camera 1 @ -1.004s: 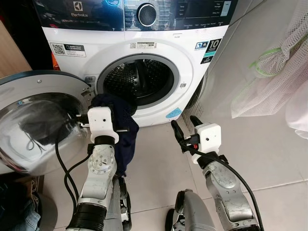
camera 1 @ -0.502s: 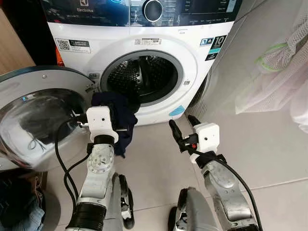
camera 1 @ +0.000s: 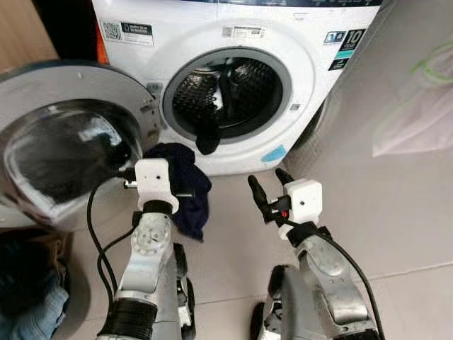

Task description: Clothes washing

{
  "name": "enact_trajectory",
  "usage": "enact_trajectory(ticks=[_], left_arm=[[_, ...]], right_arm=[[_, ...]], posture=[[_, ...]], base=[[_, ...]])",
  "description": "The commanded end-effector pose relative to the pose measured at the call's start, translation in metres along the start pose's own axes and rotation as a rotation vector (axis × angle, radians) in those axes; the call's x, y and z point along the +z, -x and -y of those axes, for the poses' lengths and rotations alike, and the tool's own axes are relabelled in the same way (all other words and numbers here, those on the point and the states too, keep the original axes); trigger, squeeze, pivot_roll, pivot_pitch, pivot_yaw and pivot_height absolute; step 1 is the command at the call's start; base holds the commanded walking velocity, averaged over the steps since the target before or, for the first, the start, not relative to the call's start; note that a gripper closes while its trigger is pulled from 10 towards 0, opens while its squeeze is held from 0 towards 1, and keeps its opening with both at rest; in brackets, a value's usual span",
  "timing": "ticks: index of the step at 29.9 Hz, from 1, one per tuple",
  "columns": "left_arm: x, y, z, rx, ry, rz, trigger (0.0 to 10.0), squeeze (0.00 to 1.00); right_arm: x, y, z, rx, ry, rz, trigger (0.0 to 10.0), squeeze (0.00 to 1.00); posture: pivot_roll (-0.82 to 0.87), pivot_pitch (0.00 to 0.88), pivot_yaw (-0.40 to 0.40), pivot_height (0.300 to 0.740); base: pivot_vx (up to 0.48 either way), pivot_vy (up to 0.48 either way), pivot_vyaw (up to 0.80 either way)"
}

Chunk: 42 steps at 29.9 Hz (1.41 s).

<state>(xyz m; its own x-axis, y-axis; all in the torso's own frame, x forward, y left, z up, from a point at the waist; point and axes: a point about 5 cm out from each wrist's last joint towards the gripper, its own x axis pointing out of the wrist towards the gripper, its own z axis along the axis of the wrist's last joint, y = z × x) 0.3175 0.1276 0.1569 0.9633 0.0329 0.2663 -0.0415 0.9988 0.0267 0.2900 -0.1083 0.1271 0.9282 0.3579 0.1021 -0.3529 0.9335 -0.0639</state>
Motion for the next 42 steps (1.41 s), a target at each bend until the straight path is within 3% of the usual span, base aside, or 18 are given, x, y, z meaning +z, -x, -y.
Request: enact_trajectory(ticks=[1,9,18,24,30,42], left_arm=[[0.001,0.000,0.002,0.002,-0.029,-0.003,10.0,0.00],[0.001,-0.001,-0.003,0.014,-0.062,-0.001,10.0,0.00],[-0.003,0.000,0.003,-0.023,-0.058,-0.030,10.0,0.00],[-0.003,0.001,0.005,-0.046,-0.098,-0.034,10.0,0.00],[-0.003,0.000,0.004,-0.037,-0.077,-0.033,10.0,0.00],[-0.001,0.001,0.010,-0.054,-0.049,-0.014,10.0,0.00]], right_arm=[[-0.005,0.005,0.003,-0.012,-0.004,-0.020,10.0,0.00],[-0.005,0.004,0.001,-0.010,-0.007,-0.021,10.0,0.00],[-0.005,0.004,0.001,-0.005,-0.008,-0.027,10.0,0.00],[-0.006,0.004,0.001,-0.002,-0.006,-0.030,10.0,0.00],[-0.005,0.004,0.001,0.001,-0.005,-0.030,10.0,0.00],[-0.006,0.004,0.001,0.001,-0.008,-0.029,10.0,0.00]], posture=[[0.10,0.280,-0.095,0.561],[0.10,0.282,-0.090,0.561],[0.10,0.283,-0.092,0.561],[0.10,0.283,-0.092,0.561],[0.10,0.284,-0.092,0.561],[0.10,0.284,-0.092,0.561]], base=[[0.000,0.000,0.00],[0.062,-0.261,0.00],[0.000,-0.217,0.00],[0.000,-0.160,0.00],[0.000,-0.477,0.00],[0.000,0.000,0.00]])
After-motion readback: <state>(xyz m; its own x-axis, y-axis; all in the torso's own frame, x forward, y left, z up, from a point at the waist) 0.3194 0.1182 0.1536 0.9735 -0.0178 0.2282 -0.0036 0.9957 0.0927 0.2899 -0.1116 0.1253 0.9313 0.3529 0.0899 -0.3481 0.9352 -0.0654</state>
